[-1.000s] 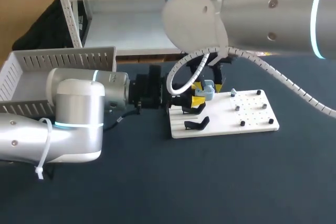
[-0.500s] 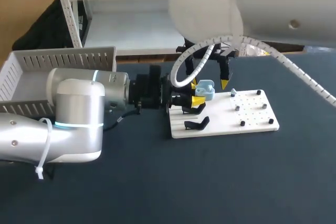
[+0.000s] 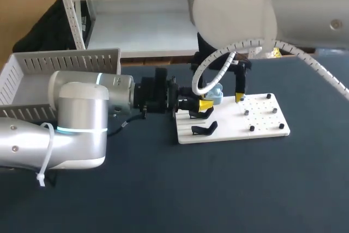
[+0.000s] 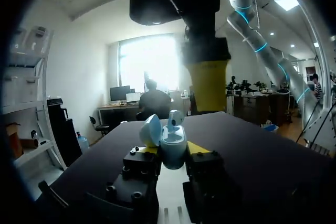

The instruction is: Pick up each earbud case from the left stands, insert the matching earbuds, close the lid, and place the case in the box.

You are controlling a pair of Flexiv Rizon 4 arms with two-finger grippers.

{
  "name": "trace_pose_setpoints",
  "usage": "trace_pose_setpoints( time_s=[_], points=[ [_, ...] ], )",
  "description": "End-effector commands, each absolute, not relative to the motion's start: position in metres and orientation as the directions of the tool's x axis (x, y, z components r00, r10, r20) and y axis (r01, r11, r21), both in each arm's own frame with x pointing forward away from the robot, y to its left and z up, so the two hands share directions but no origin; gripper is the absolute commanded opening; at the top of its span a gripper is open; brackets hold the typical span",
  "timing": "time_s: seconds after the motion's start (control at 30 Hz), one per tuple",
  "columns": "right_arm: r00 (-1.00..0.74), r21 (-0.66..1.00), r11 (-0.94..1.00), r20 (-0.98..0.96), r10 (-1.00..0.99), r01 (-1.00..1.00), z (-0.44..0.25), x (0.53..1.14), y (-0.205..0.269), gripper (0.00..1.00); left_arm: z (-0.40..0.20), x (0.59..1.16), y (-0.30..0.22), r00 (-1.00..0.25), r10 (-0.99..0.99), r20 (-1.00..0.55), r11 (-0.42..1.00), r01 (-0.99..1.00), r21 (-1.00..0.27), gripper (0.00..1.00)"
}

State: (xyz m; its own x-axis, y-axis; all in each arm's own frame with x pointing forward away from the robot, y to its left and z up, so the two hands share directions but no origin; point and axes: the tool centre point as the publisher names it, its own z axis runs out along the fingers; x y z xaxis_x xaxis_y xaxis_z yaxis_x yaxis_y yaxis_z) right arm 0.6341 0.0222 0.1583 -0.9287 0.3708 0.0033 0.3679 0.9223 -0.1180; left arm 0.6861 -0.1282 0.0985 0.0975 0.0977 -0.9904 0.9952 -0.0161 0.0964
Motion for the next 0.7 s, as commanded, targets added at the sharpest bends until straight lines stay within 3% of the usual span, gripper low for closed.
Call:
trace_pose_setpoints(
  time_s=[0.03,0.7],
  points=[
    [-0.925,-0.118,0.918,0.006,0.381,0.377,0.152,0.636,0.018,0.80,0.098,0.685,-0.129,0.100,0.096,-0.990,-0.009,0.995,0.099,0.00],
    [-0.914,-0.143,0.905,0.003,0.405,0.401,0.146,0.647,0.009,0.80,0.098,0.685,-0.129,0.100,0.096,-0.990,-0.009,0.995,0.099,0.00]
  ],
)
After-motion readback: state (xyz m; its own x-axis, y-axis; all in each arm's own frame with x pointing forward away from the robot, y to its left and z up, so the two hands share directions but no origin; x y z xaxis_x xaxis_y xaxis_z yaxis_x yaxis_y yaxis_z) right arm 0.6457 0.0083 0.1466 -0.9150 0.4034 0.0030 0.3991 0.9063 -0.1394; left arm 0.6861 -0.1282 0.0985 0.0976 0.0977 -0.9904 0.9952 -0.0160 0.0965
